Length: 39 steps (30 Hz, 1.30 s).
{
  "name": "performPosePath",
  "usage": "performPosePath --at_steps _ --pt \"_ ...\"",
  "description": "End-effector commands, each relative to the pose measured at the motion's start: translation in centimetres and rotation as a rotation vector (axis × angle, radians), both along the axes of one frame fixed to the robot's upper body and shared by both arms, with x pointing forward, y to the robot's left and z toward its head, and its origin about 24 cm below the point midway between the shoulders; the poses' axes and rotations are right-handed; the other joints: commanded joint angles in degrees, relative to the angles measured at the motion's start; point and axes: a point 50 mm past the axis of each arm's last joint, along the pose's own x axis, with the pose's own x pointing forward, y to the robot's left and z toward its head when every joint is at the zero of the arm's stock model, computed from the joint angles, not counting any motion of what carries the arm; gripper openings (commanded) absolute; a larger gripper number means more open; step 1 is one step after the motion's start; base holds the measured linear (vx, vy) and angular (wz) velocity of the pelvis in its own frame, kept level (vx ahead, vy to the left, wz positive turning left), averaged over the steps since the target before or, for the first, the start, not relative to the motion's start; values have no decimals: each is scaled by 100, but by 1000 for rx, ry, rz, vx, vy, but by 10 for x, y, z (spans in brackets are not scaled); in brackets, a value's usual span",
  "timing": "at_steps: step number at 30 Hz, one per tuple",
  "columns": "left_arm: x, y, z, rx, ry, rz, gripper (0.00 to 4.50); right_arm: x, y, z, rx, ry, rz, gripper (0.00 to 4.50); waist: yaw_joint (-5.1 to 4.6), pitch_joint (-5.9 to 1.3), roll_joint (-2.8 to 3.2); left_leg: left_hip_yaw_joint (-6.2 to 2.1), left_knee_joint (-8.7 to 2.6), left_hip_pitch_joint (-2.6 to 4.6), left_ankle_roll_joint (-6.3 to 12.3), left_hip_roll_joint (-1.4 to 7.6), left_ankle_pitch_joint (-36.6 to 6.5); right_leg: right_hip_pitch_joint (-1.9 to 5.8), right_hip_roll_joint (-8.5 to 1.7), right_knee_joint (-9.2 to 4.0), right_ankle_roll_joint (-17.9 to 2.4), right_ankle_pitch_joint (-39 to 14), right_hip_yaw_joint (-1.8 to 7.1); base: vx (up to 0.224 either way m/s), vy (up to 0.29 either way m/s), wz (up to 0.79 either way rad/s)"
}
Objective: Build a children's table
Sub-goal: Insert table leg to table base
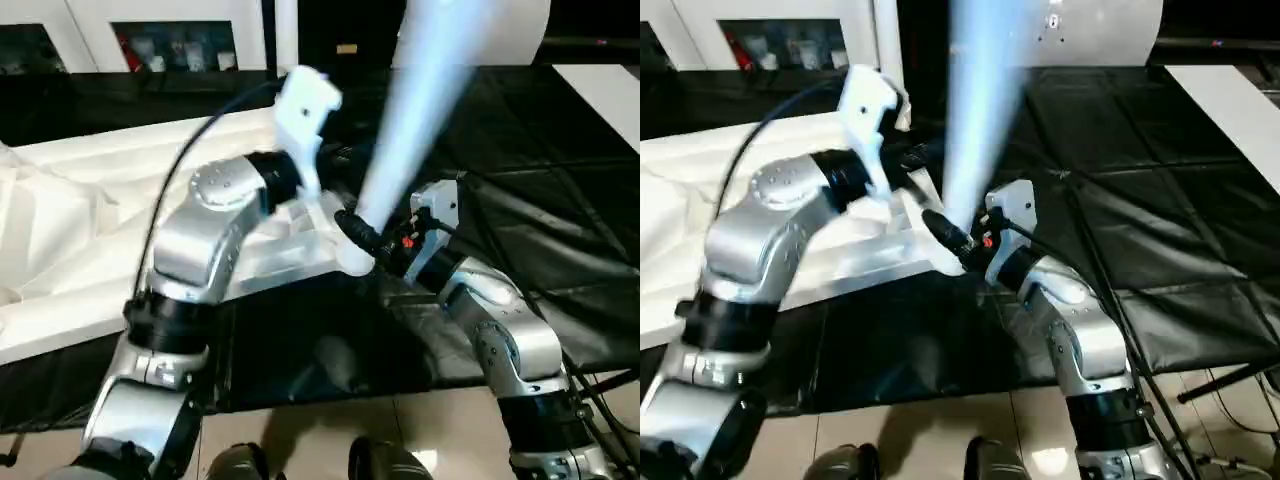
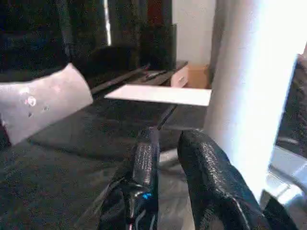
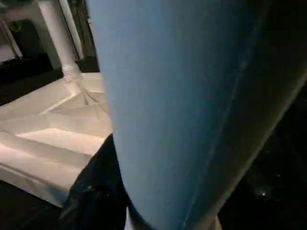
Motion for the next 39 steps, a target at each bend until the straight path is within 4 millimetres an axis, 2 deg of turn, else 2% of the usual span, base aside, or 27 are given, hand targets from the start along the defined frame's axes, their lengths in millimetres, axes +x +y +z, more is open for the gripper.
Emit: performPosePath --at_steps 1,5,7,9,12,13,17,19,21,22,25,27,28,31,33,34,37,39 --pt "-12 -12 0 24 -19 -96 98 3 -3 -1 -22 2 -24 189 4 -520 19 -86 -324 35 420 270 -494 414 -429 -332 -1473 -684 281 0 0 0" --pt "-13 -13 -2 40 -18 -72 98 6 -5 1 -29 -6 -40 189 2 -523 28 -88 -327 47 317 266 -597 399 -416 -356 -1370 -925 279 0 0 0" --pt "-2 -2 -5 50 -17 21 98 7 -6 3 -19 -9 -52 189 -7 -530 27 -97 -325 42 315 264 -522 397 -404 -337 -1356 -782 275 0 0 0" --pt "5 8 -7 60 -14 72 125 8 -9 3 -13 -6 -64 189 -2 -520 45 -91 -324 49 318 256 -541 383 -401 -344 -1352 -783 277 0 0 0" --pt "14 29 -15 100 7 130 144 9 -16 3 4 6 -94 189 -7 -535 34 -96 -324 38 316 236 -514 401 -398 -333 -1291 -732 276 0 0 0" --pt "15 35 -19 122 13 136 166 9 -18 2 1 9 -102 188 -5 -534 74 -99 -320 50 304 240 -468 388 -394 -316 -1312 -640 274 0 0 0" --pt "17 57 -38 191 71 144 190 9 -29 -2 -28 22 -135 188 -8 -542 88 -90 -320 60 324 236 -429 383 -378 -301 -1382 -471 269 0 0 0" --pt "17 60 -44 209 89 136 216 9 -31 -3 -34 24 -140 188 -1 -544 98 -88 -324 70 311 249 -454 380 -389 -300 -1429 -454 270 0 0 0" --pt "15 64 -62 262 152 103 220 8 -35 -5 -50 37 -145 188 5 -544 96 -87 -329 75 303 253 -503 376 -396 -300 -1442 -507 276 0 0 0" --pt "13 65 -75 283 219 64 244 7 -37 -6 -60 46 -141 188 6 -546 81 -84 -331 80 299 254 -513 375 -396 -305 -1439 -530 275 0 0 0" --pt "12 66 -89 309 280 24 255 6 -37 -7 -67 52 -132 188 12 -546 87 -82 -335 79 252 243 -526 378 -399 -311 -1415 -603 283 0 0 0" --pt "14 66 -98 327 304 13 255 5 -37 -7 -71 56 -125 188 8 -551 77 -81 -328 67 265 238 -528 391 -407 -309 -1419 -573 287 0 0 0" --pt "15 67 -106 352 307 -3 223 5 -37 -7 -74 57 -122 188 10 -561 82 -85 -324 69 276 236 -511 396 -410 -312 -1420 -559 287 0 0 0" --pt "16 70 -113 392 315 -9 212 4 -37 -7 -77 59 -120 188 5 -568 86 -95 -329 64 267 246 -505 407 -417 -305 -1412 -531 283 0 0 0" --pt "16 72 -116 418 327 -28 184 4 -37 -7 -80 61 -118 188 1 -570 85 -93 -325 66 283 247 -476 403 -420 -302 -1433 -462 286 0 0 0" --pt "16 74 -120 438 341 -32 176 3 -37 -8 -82 62 -117 188 3 -578 115 -91 -320 80 285 251 -484 402 -422 -294 -1474 -432 287 0 0 0" --pt "16 78 -125 487 346 -22 166 2 -38 -8 -85 64 -117 188 1 -575 104 -90 -325 80 275 256 -530 403 -421 -300 -1476 -470 285 0 0 0" --pt "18 82 -128 507 346 -15 140 1 -38 -8 -86 66 -116 188 2 -582 107 -87 -320 86 264 254 -556 404 -423 -309 -1475 -525 287 0 0 0"
